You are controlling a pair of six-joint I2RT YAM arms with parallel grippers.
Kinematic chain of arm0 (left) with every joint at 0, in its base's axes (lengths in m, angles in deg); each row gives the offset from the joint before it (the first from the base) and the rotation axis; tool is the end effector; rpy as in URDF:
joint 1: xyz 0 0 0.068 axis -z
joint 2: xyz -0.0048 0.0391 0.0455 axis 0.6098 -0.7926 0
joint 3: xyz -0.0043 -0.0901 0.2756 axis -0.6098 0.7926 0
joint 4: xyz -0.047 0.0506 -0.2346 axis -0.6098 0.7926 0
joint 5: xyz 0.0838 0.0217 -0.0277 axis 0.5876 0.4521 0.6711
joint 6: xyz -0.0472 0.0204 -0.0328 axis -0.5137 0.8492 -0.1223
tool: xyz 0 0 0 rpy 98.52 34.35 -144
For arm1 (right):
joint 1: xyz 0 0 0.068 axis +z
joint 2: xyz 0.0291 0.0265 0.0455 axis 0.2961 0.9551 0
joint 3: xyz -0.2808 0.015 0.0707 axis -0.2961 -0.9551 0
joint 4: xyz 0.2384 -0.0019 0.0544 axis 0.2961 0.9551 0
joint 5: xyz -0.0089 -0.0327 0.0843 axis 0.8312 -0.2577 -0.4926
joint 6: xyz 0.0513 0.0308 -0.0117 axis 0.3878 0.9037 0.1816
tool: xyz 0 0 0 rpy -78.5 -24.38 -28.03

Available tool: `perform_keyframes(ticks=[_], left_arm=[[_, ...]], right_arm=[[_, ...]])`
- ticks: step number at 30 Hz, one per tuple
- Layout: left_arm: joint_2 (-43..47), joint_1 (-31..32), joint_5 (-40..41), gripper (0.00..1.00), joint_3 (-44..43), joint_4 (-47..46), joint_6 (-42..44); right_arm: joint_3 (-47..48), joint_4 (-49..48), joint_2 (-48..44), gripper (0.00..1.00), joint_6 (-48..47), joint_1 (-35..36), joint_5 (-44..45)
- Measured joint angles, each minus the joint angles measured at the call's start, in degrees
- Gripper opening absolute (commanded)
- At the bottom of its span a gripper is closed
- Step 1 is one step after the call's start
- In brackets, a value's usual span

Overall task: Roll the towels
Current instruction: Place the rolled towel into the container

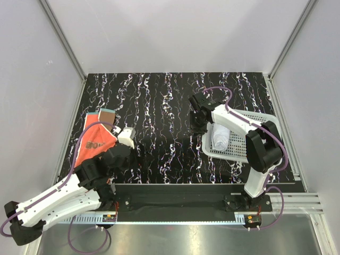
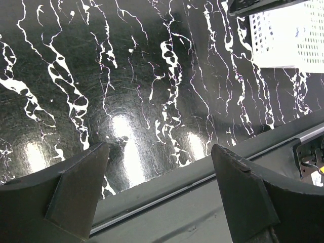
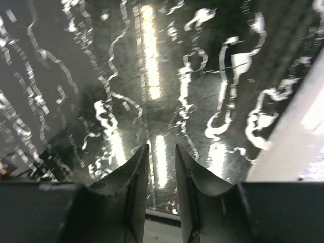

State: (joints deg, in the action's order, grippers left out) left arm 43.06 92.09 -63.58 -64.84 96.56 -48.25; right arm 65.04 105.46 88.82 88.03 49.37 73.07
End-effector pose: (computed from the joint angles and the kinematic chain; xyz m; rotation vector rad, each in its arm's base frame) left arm 0.0740 -0.0810 0.2710 0.1093 2.2403 -0.6051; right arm 0.3020 0.1944 0.2340 0.0021 2.8492 0.3907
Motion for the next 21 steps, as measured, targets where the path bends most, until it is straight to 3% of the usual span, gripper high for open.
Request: perform_keyframes(ticks=[12,21], left_arm=[[0.1,0.0,0.6,0.89,0.0,0.0,-0.1],[0.9,0.0,0.7,0.89,0.0,0.0,-0.1]], right_arm=[[-4.0,2.8,-3.6,0.34,-0.2,-0.6,5.3],[-10.3,4.0,-10.3,0.35,-1.9,-8.1,5.6]])
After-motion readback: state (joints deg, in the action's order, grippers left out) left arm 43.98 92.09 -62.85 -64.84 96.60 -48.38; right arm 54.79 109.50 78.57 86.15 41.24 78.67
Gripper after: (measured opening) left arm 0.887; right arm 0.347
